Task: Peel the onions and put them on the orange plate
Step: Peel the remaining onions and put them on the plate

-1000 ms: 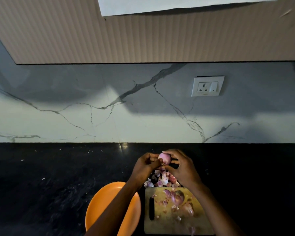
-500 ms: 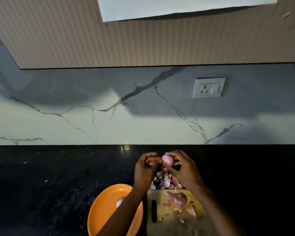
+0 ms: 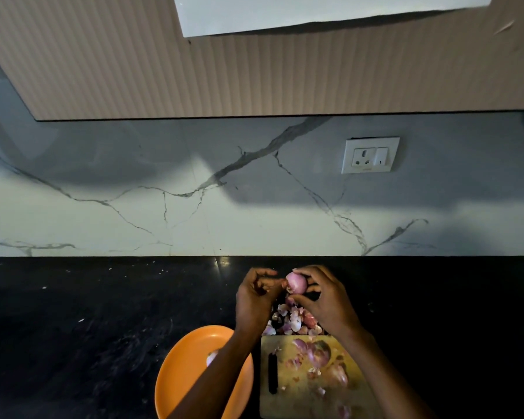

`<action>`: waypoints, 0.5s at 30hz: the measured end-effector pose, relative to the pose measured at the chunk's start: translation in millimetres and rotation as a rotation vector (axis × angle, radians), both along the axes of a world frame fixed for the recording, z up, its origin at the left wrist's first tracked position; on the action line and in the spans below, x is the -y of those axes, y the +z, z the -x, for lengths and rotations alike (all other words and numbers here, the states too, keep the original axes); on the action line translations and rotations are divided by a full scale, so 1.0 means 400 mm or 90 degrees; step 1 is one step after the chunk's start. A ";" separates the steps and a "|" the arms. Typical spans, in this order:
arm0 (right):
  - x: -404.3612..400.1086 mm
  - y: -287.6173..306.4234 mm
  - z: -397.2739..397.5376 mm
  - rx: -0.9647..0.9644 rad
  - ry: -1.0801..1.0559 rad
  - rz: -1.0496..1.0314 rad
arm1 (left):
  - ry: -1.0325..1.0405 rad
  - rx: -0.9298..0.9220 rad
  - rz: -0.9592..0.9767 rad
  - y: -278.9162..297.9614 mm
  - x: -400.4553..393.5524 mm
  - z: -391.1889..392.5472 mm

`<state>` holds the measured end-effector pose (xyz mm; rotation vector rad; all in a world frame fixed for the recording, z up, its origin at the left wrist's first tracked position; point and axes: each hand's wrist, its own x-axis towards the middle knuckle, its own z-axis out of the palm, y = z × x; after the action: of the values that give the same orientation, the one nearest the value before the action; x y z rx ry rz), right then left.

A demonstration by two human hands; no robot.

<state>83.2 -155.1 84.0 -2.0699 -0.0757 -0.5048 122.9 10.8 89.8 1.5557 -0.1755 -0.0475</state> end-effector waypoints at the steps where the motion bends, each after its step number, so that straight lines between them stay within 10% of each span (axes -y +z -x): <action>1: 0.000 0.000 0.000 0.000 -0.002 -0.002 | 0.009 0.009 -0.008 0.002 0.003 0.004; 15: 0.002 0.006 0.012 -0.003 -0.026 -0.059 | 0.034 -0.023 -0.082 -0.013 -0.012 -0.013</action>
<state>78.4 -155.8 86.5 -1.9850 -0.0072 -0.5192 128.2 15.4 84.7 1.6857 -0.1035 -0.0462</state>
